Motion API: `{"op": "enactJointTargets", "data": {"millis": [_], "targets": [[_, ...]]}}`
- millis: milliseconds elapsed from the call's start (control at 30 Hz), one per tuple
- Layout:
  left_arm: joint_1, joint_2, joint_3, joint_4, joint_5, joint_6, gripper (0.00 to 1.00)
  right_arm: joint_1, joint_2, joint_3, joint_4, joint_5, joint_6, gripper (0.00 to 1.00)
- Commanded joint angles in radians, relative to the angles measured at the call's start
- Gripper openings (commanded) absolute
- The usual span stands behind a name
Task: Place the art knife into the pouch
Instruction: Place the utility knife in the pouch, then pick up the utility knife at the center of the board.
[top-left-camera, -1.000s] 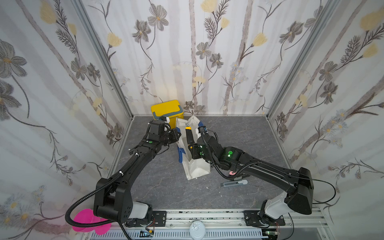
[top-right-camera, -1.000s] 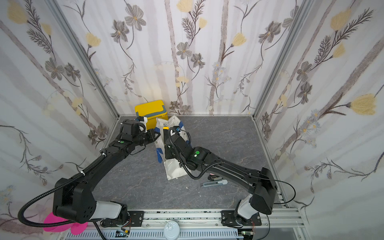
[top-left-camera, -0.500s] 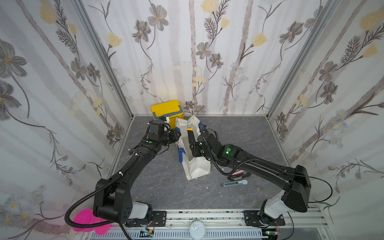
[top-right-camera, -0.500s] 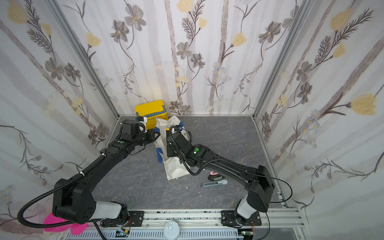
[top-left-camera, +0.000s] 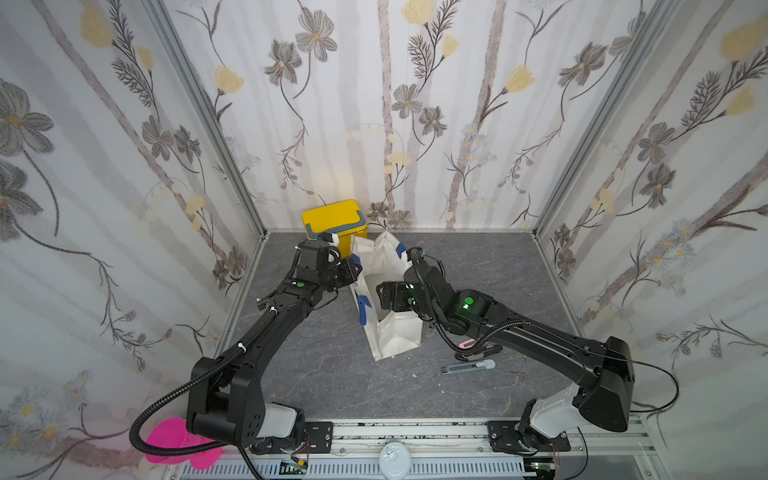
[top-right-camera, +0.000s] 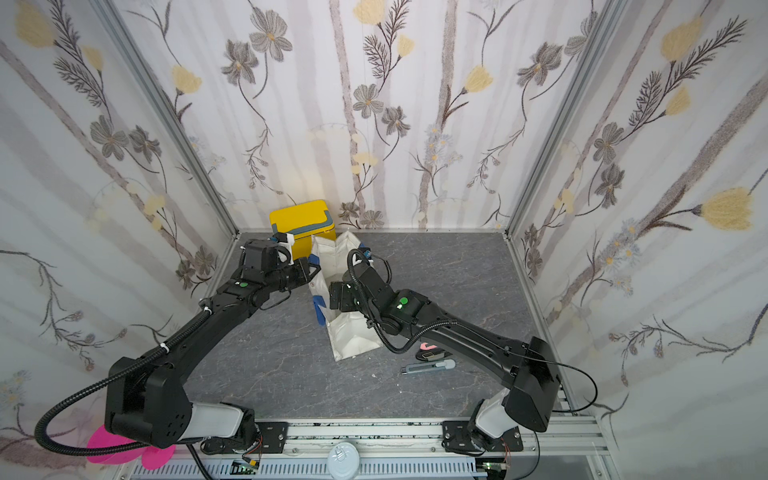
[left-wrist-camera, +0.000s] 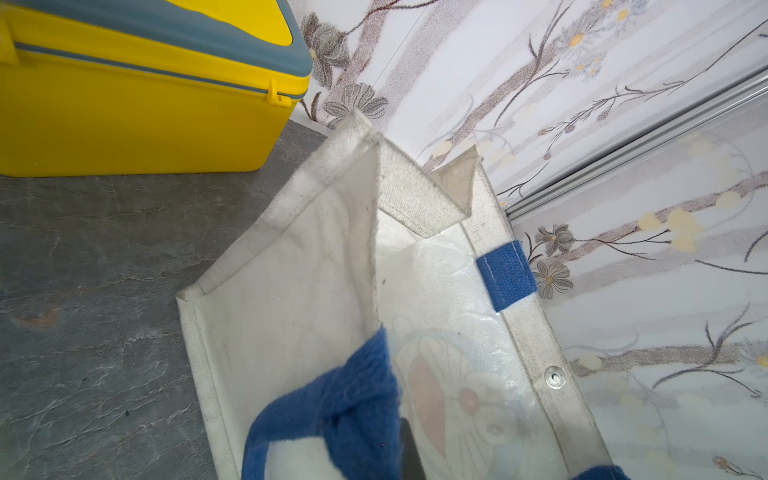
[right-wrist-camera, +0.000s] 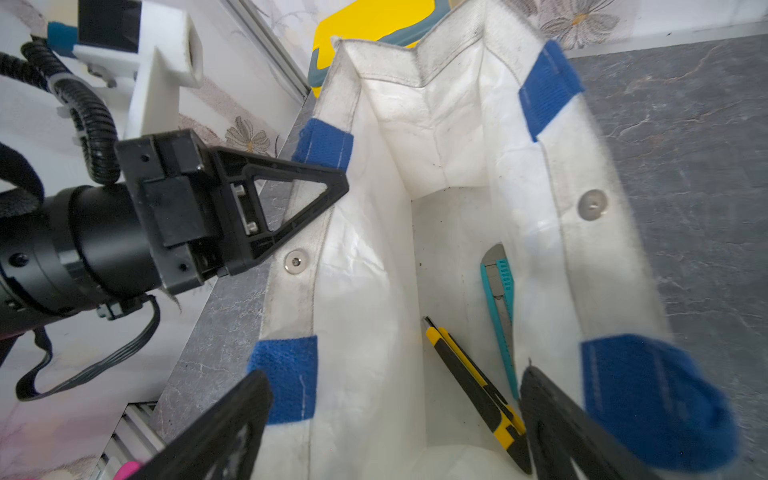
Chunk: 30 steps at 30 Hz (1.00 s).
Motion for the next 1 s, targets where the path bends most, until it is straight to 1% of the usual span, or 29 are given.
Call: {"op": "enactJointTargets", "data": {"millis": [0,333,433,500,600,700,733,967], "targets": [[0.001,-0.005,-0.002,0.038,0.015,-0.012,0.0,-0.015,-0.058,-0.037,-0.004,0.091,0.017,0.99],[0.003,-0.016,0.0,0.03,0.0,-0.009,0.0,-0.103,-0.305,-0.251,-0.041,0.166,0.089,0.99],[0.003,-0.02,-0.001,0.028,-0.008,-0.01,0.0,-0.153,-0.383,-0.327,-0.087,0.181,0.13,1.0],[0.003,-0.024,-0.002,0.029,-0.01,-0.009,0.0,-0.209,-0.431,-0.387,-0.127,0.185,0.162,1.0],[0.002,-0.021,-0.004,0.034,-0.015,-0.011,0.0,-0.268,-0.486,-0.484,-0.158,0.16,0.201,0.99],[0.003,-0.016,-0.003,0.039,-0.009,-0.015,0.0,-0.311,-0.524,-0.572,-0.168,0.112,0.237,0.99],[0.003,-0.014,-0.002,0.04,-0.007,-0.015,0.0,-0.322,-0.534,-0.623,-0.168,0.094,0.243,0.99],[0.003,-0.01,-0.008,0.056,0.002,-0.018,0.0,-0.357,-0.549,-0.731,-0.172,0.025,0.287,0.97]]}}
